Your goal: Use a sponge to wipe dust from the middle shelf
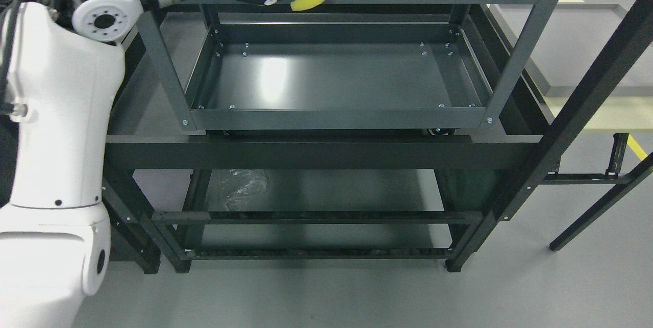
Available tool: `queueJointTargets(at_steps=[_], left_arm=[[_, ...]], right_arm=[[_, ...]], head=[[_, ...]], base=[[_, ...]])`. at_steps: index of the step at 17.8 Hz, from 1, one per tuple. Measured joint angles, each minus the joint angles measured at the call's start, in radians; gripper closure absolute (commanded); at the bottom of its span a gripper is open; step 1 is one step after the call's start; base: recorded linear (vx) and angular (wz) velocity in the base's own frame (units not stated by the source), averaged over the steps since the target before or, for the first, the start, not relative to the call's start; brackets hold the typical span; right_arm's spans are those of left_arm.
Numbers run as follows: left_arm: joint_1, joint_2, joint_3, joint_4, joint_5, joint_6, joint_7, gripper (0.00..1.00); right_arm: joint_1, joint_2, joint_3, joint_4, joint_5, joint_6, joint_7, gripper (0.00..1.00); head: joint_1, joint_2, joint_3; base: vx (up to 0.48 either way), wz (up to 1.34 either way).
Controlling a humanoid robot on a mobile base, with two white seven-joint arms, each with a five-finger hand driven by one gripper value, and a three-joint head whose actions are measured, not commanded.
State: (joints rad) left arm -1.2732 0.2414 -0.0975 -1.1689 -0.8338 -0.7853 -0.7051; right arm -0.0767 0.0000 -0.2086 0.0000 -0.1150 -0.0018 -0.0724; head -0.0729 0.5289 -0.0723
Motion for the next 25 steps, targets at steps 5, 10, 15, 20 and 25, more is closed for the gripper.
queueJointTargets(at_steps=[5, 10, 15, 20, 25], left_arm=[[0.042, 0.113, 0.101, -0.001, 0.084, 0.000, -0.008, 1.00], [0.062, 0.185, 0.159, -0.002, 0.127, 0.000, -0.009, 1.00], [0.062, 0.181, 0.165, -0.001, 0.112, 0.000, -0.010, 1.00], [0.037, 0.089, 0.130, 0.005, 0.040, 0.000, -0.010, 1.00], [-0.062, -0.037, 0.057, 0.038, -0.032, -0.001, -0.002, 1.00]], right_arm=[[0.000, 0.000, 0.000, 0.000, 0.000, 0.000, 0.000, 0.00], [0.000, 0.000, 0.000, 0.000, 0.000, 0.000, 0.000, 0.00], [0.000, 0.000, 0.000, 0.000, 0.000, 0.000, 0.000, 0.00], [0.000, 0.000, 0.000, 0.000, 0.000, 0.000, 0.000, 0.00], [0.000, 0.000, 0.000, 0.000, 0.000, 0.000, 0.000, 0.00]], head=[[0.0000, 0.000, 0.000], [0.0000, 0.000, 0.000], [0.0000, 0.000, 0.000], [0.0000, 0.000, 0.000], [0.0000, 0.000, 0.000]], base=[[0.013, -0.02], [0.000, 0.00], [0.000, 0.00], [0.000, 0.00], [0.000, 0.00]])
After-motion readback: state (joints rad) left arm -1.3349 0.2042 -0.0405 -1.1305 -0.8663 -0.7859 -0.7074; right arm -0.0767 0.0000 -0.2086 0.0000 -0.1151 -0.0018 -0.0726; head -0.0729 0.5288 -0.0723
